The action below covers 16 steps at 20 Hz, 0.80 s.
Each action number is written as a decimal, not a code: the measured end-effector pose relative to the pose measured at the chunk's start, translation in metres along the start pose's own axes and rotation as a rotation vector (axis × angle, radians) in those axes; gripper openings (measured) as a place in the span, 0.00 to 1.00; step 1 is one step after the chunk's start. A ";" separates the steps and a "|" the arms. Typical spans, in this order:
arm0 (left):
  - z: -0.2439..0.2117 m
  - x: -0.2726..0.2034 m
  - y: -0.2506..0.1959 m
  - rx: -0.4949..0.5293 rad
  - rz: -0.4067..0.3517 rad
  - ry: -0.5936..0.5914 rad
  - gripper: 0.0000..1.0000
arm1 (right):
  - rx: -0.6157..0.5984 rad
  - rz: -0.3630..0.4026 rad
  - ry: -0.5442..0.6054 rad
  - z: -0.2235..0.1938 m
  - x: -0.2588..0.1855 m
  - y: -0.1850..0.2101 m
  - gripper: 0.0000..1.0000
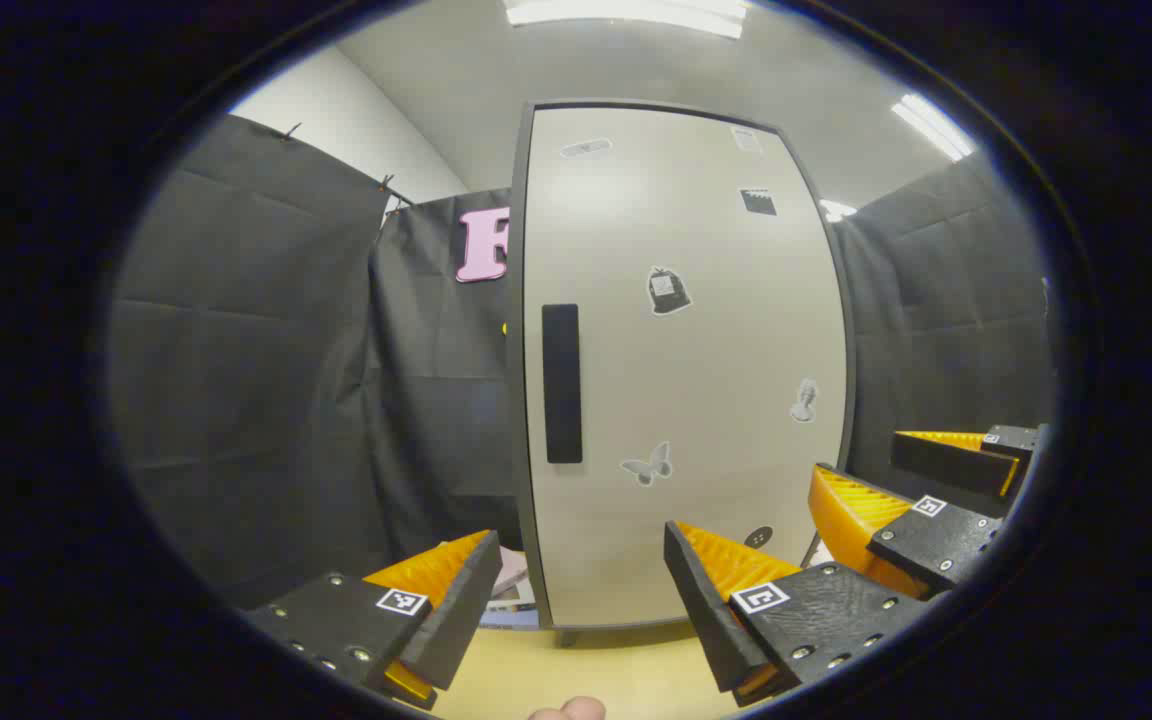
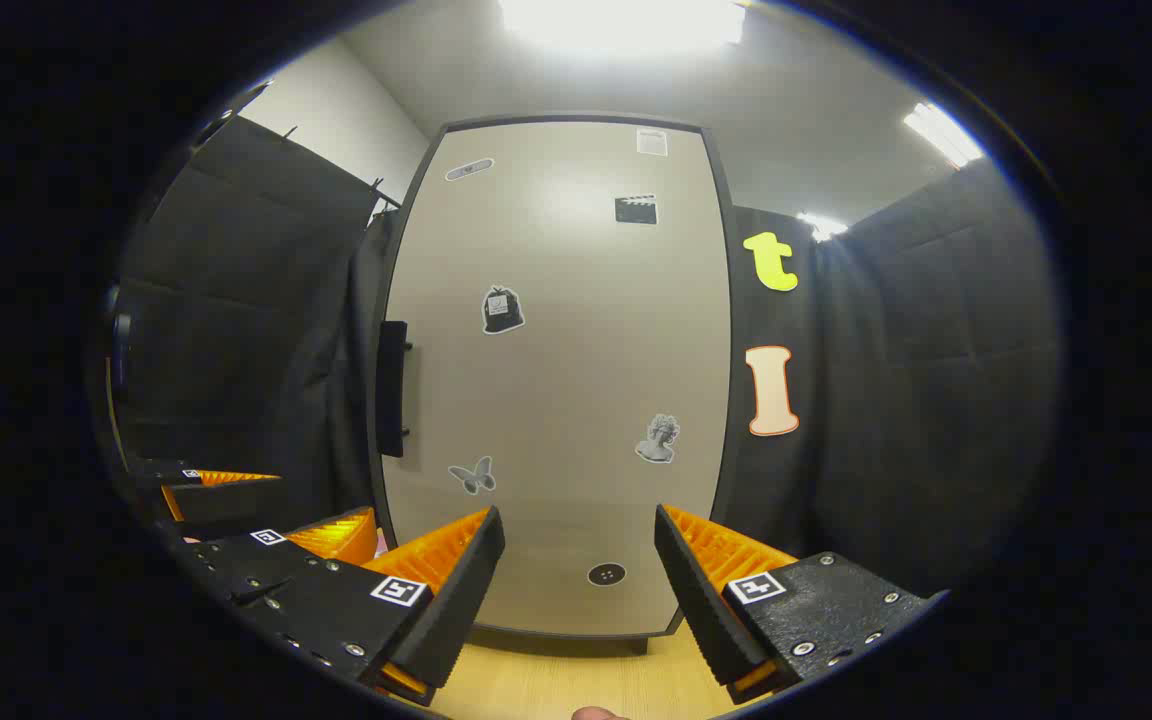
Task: Open the cabinet door with the right hand, grasp the bottle in the cabinet with the left hand and place it on the coaster, then close the cabinet door with the right hand.
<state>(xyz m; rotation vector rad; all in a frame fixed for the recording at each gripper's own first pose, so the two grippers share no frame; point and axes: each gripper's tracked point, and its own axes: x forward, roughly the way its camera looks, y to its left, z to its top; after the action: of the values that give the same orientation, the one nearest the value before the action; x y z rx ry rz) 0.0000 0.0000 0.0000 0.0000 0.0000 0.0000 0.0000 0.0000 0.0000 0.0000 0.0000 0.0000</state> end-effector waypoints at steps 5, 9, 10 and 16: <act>0.004 -0.005 0.006 -0.011 0.009 -0.009 0.96 | 0.019 -0.005 0.014 -0.005 -0.001 -0.005 0.95; 0.011 -0.006 0.011 -0.032 0.014 -0.034 0.96 | 0.056 0.004 0.038 -0.009 -0.002 -0.006 0.95; 0.013 -0.007 0.011 -0.035 0.016 -0.039 0.96 | 0.065 0.003 0.042 -0.009 -0.002 -0.007 0.95; 0.017 -0.010 0.004 -0.019 0.007 -0.044 0.94 | 0.067 0.001 0.036 -0.004 -0.004 -0.009 0.95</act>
<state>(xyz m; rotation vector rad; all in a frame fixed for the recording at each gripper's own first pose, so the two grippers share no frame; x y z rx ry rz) -0.0097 0.0045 0.0169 -0.0193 -0.0444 0.0066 -0.0039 -0.0088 -0.0044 0.0674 0.0359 0.0009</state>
